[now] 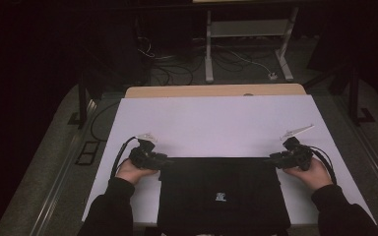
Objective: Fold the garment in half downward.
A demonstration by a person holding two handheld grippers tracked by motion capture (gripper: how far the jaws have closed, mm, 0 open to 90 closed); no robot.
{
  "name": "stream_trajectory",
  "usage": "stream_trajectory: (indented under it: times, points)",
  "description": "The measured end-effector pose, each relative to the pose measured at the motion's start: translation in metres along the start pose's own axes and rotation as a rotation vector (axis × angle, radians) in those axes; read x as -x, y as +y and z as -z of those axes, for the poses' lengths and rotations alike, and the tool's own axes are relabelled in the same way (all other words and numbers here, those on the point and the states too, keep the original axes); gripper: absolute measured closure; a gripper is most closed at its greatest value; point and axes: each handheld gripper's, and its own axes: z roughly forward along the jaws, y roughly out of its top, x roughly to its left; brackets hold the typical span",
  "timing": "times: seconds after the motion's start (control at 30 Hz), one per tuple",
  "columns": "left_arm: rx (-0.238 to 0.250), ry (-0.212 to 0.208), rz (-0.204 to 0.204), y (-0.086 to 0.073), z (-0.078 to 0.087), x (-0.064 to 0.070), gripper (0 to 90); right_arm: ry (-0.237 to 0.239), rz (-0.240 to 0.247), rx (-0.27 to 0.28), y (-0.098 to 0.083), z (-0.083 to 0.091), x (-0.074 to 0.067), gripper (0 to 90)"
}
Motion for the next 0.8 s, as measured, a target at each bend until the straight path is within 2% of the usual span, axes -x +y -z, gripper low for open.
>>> stream_trajectory:
  times: [0.17, 0.3, 0.4, 0.67, 0.8]
  points:
    - [-0.001, 0.005, 0.001, -0.0004, -0.0001, -0.0018, 60.0, 0.014, -0.02, 0.01, -0.0008, -0.0008, 0.0026, 69.5]
    - [0.003, 0.028, 0.003, -0.0004, -0.0004, -0.0025, 69.1, 0.014, -0.047, 0.012, -0.0012, -0.0013, 0.0043, 75.8]
    - [-0.004, 0.043, -0.029, -0.0007, -0.0002, -0.0027, 74.6, 0.009, -0.056, 0.012, -0.0009, -0.002, 0.0042, 78.1]
    - [-0.018, 0.016, -0.02, -0.0002, -0.001, -0.0052, 84.7, 0.022, -0.051, 0.012, -0.0008, -0.003, 0.0037, 79.9]
    - [-0.022, 0.003, -0.021, 0.0, 0.0004, -0.0075, 85.8, 0.051, -0.082, 0.011, -0.0002, -0.0031, 0.0068, 82.3]
